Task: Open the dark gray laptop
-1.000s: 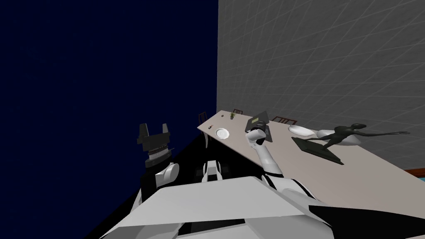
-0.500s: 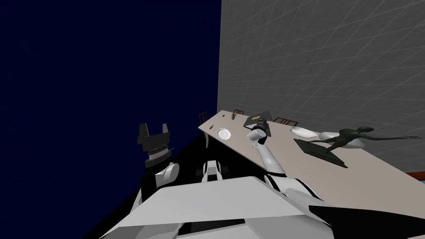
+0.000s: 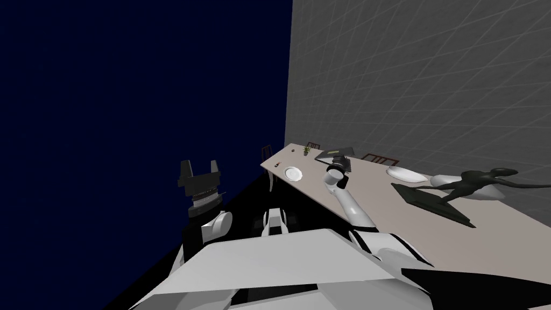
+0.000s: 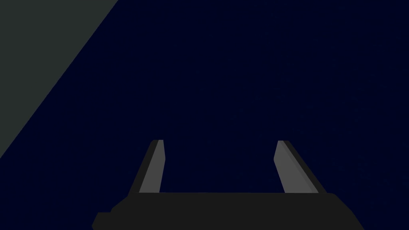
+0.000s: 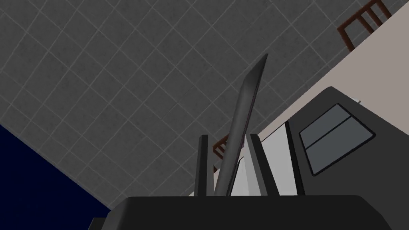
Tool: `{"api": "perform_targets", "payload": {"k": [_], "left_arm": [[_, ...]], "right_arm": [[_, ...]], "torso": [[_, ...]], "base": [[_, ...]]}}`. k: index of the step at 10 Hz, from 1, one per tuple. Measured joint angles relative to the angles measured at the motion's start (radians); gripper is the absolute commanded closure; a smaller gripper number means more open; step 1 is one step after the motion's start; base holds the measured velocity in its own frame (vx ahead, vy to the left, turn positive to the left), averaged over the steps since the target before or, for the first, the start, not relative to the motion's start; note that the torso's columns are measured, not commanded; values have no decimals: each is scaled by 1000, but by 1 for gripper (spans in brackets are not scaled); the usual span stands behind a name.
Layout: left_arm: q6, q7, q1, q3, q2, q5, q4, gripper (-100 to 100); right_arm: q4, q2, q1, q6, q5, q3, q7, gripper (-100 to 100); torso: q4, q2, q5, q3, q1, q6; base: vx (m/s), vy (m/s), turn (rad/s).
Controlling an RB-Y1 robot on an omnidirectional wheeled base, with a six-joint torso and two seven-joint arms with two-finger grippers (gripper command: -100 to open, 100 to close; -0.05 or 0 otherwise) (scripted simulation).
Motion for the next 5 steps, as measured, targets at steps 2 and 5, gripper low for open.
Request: {"api": "perform_targets", "payload": {"k": [2, 5], "left_arm": [[0, 0, 0, 0, 0, 0, 0, 0], [0, 0, 0, 0, 0, 0, 0, 0]], "right_arm": [[61, -50, -13, 64, 51, 40, 21, -100], [147, -80, -35, 152, 140, 92, 107, -100]], "torso": [[1, 2, -2, 2, -5, 2], [2, 3, -3, 2, -10, 2]], "base": [[0, 110, 44], [4, 16, -1]]}}
